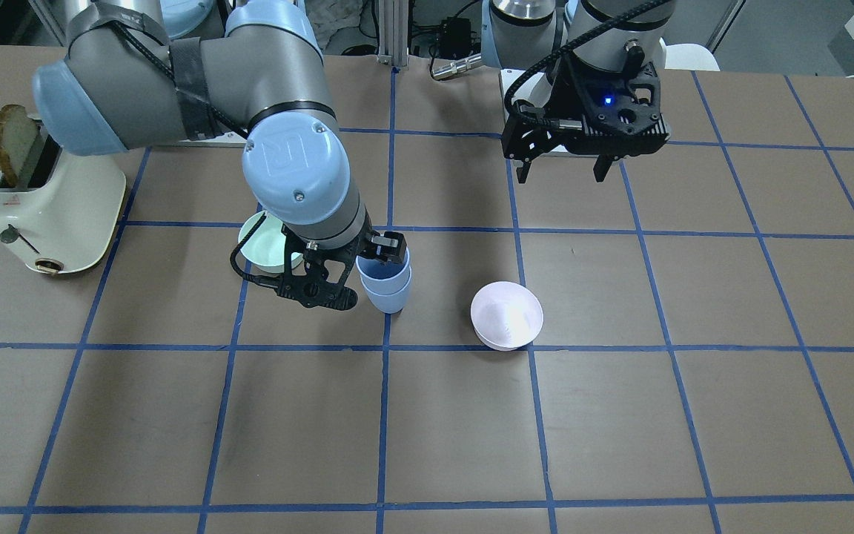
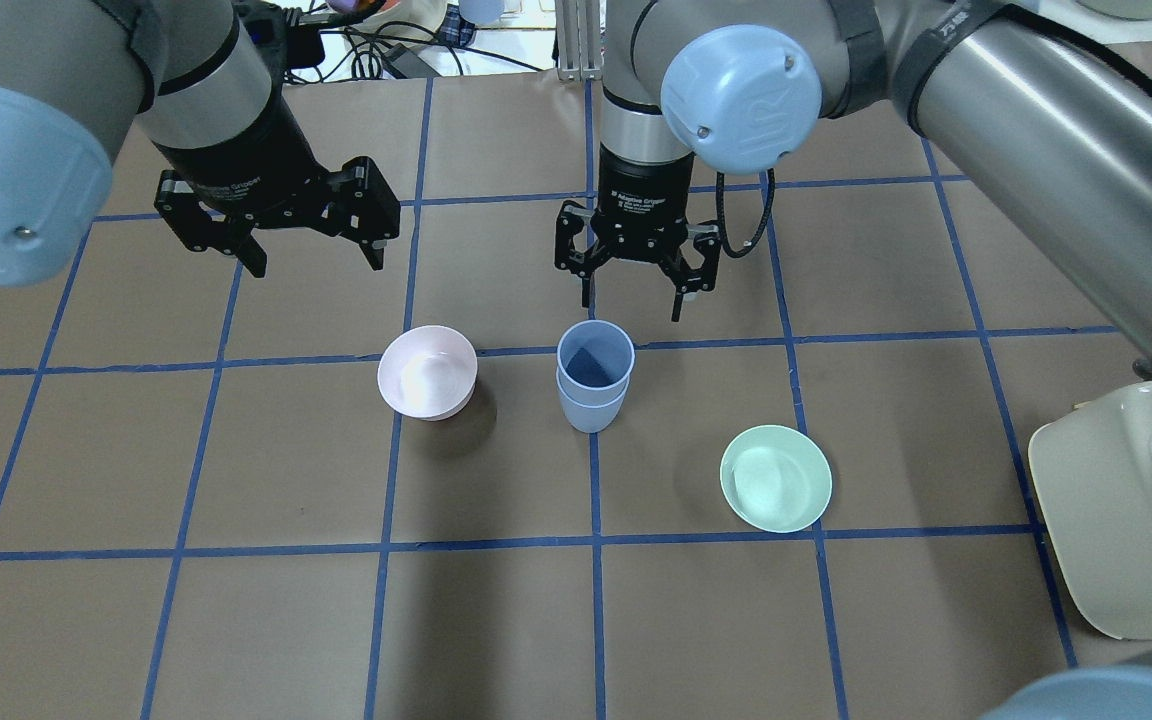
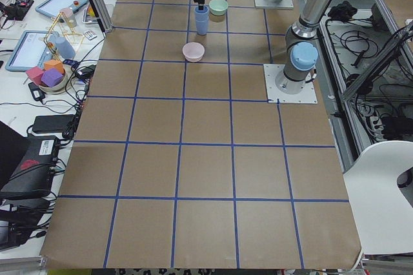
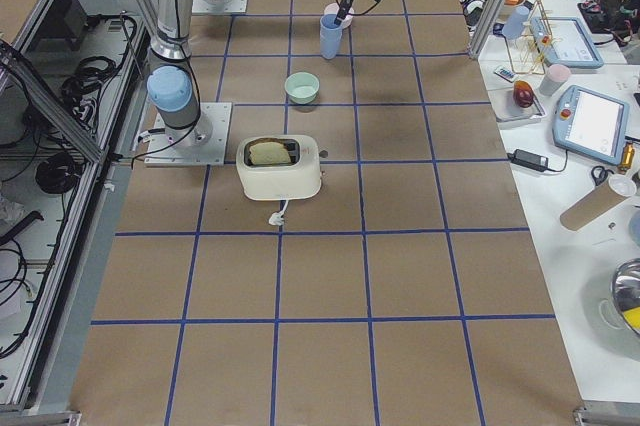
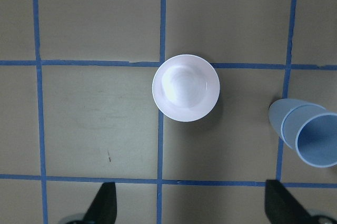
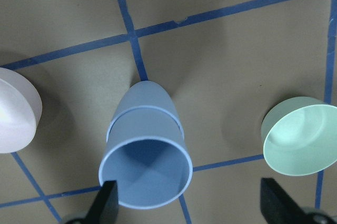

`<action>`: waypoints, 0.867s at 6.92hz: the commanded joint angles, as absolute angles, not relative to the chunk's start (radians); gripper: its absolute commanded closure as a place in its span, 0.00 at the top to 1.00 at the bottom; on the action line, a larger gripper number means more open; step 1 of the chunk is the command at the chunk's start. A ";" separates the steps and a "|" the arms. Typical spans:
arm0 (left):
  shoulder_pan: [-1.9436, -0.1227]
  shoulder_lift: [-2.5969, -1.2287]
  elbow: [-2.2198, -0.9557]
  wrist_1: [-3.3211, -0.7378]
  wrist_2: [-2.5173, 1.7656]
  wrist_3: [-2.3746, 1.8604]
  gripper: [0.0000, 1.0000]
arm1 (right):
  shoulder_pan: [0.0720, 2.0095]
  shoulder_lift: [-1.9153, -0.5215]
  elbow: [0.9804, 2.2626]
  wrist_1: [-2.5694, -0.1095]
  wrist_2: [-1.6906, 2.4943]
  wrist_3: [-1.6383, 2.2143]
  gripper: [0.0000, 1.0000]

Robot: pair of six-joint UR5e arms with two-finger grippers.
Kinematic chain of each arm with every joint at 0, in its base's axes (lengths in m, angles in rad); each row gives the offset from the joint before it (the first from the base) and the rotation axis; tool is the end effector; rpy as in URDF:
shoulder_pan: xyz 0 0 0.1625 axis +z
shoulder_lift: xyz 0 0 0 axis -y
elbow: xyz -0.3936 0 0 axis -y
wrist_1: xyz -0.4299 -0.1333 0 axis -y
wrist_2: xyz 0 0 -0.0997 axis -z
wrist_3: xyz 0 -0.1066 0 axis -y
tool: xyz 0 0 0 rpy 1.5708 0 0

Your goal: Stack blue cups with both arms

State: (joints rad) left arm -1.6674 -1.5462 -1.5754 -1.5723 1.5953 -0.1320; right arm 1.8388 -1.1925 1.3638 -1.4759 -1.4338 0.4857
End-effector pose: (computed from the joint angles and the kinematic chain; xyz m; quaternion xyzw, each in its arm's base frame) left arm -0.1804 -0.5067 0.4599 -0.0178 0.9997 -0.0106 0.0111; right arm 0.3114 -0.5755 0.3269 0.1164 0.9820 0.1481 0.0144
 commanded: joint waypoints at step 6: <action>-1.667 -1.546 -1.575 -1.572 1.595 -0.132 1.00 | 1.513 -1.445 1.469 -1.543 -1.560 0.025 1.00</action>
